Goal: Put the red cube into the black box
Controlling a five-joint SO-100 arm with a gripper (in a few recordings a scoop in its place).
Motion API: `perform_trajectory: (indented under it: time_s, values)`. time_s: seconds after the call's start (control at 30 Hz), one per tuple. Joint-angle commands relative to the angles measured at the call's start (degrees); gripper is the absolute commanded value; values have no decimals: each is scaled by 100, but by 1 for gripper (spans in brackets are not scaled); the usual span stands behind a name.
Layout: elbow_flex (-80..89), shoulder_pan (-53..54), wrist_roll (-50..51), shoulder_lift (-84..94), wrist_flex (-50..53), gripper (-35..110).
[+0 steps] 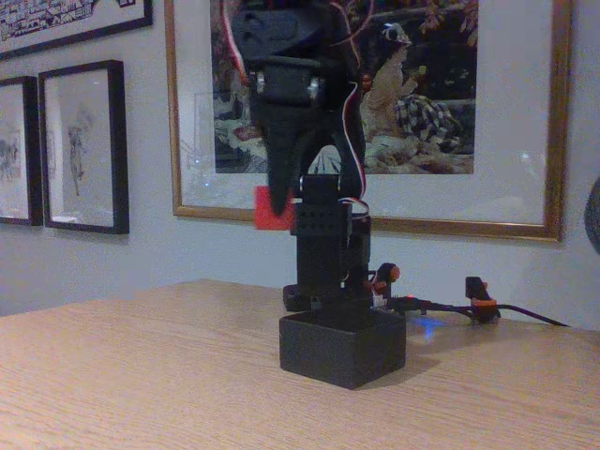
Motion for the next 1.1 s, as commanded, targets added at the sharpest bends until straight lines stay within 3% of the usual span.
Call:
perform_trajectory:
  time_s: [0.0, 0.23, 0.73, 1.07]
  values:
    - [123, 387, 598, 123, 44, -10]
    - [1020, 738, 2320, 624, 79, -10]
    - [896, 2259, 1758, -44, -606, -11]
    - [1345, 1907, 1951, -299, -1345, -10]
